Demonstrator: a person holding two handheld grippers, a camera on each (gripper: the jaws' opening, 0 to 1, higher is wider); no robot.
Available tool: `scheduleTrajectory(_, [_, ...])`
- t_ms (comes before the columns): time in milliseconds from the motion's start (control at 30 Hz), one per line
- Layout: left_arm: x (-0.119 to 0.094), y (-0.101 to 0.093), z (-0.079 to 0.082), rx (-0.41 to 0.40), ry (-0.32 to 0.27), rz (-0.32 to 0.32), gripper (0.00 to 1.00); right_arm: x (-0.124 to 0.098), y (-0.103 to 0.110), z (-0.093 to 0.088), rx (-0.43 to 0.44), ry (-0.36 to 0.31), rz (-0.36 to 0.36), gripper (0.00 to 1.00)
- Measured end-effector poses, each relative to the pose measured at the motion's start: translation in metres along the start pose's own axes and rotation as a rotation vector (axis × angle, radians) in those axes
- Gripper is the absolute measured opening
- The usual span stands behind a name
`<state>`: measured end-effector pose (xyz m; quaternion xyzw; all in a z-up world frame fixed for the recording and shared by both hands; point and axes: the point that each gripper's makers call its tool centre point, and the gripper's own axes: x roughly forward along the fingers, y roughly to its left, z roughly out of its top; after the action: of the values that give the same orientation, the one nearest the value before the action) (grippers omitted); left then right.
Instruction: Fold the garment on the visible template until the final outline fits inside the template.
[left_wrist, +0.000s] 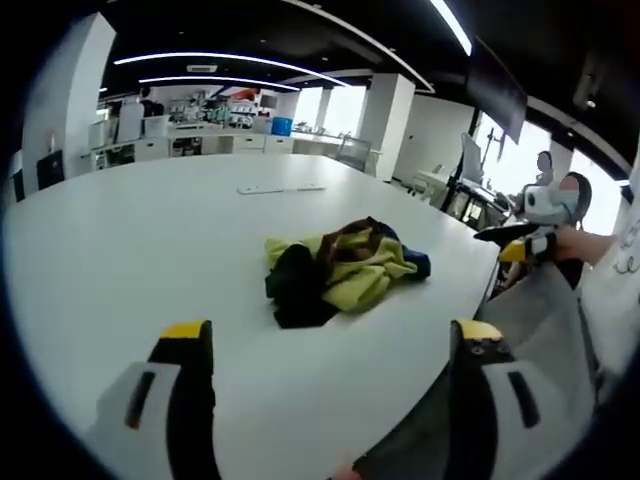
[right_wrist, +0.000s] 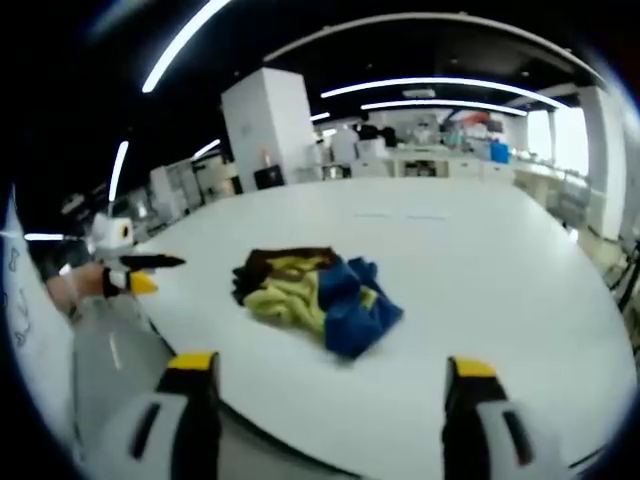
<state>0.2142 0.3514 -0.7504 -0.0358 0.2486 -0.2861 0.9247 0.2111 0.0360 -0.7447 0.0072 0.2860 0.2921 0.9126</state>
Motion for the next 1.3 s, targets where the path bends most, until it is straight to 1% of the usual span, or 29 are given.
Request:
scheduleTrajectory(533, [0.001, 0.002, -0.003, -0.004, 0.011, -0.001, 0.96, 0.004, -0.005, -0.006, -0.009, 0.024, 0.001, 0.93])
scheduleTrajectory(633, [0.002, -0.001, -0.003, -0.005, 0.013, 0.0, 0.96, 0.005, -0.006, -0.007, -0.004, 0.023, -0.001, 0.93])
scheduleTrajectory(900, [0.001, 0.0, -0.007, -0.009, 0.017, 0.0, 0.96, 0.007, -0.005, -0.015, 0.01, 0.035, 0.003, 0.92])
scheduleTrajectory(1133, [0.0, -0.002, -0.008, -0.016, 0.02, 0.003, 0.96, 0.009, -0.004, -0.016, 0.012, 0.041, 0.006, 0.92])
scheduleTrajectory(1300, [-0.001, -0.002, -0.007, -0.017, 0.015, 0.008, 0.96, 0.01, -0.004, -0.014, 0.006, 0.037, 0.008, 0.92])
